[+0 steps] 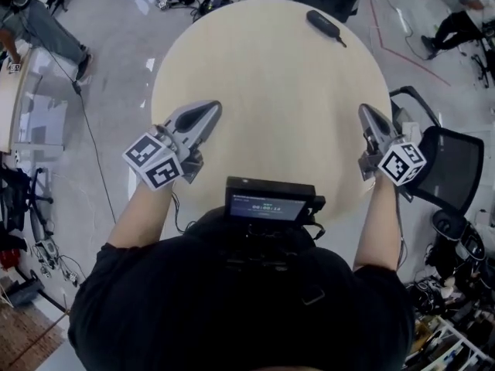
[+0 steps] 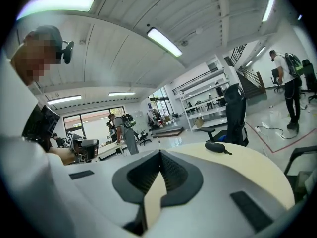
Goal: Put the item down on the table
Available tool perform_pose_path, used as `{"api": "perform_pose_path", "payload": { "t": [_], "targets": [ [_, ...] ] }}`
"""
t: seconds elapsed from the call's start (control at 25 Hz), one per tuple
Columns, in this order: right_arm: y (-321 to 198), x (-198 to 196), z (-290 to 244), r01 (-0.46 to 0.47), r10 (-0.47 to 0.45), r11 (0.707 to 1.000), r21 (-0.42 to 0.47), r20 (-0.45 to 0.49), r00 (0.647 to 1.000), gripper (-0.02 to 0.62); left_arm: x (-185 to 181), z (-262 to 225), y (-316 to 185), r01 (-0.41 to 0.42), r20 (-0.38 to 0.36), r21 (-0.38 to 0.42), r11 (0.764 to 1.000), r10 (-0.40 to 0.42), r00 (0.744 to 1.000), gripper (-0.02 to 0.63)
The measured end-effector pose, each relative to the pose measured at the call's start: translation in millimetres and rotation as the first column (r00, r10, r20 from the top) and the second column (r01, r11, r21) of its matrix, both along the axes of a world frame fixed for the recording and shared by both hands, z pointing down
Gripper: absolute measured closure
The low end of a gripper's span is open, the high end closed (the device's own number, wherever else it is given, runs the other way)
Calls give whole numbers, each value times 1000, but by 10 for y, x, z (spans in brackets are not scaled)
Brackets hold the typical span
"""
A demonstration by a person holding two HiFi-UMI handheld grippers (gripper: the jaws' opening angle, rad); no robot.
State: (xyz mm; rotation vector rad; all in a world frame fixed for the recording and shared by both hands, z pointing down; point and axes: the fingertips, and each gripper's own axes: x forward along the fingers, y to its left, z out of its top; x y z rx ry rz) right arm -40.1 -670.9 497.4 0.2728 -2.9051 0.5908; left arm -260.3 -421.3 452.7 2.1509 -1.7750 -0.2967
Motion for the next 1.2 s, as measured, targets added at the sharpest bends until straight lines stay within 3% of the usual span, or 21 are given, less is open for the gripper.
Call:
{"api": "perform_pose_path", "payload": {
  "t": [0.28,0.64,0.8,0.96,1.2],
  "targets": [
    [1278,248,-564,-46,46,997,61,7,999,591,-47,-487,1057,-47,2,71,996,47,999,604],
    [2142,462,-944,-65,61,992,104,44,997,591,109,-876,1581,-105,9,143,984,104,994,604],
    [2355,600,-992,-27,20,990,136,51,999,591,393,-1071,1649,-134,52,179,975,127,991,604],
    [2469,805,-955,4,-9,991,137,38,999,591,735,-1159,1617,-162,44,215,963,156,987,604],
    [2014,876,-1095,28,-33,987,159,29,999,591,882,-1255,987,-202,32,208,957,200,979,604]
  ]
}}
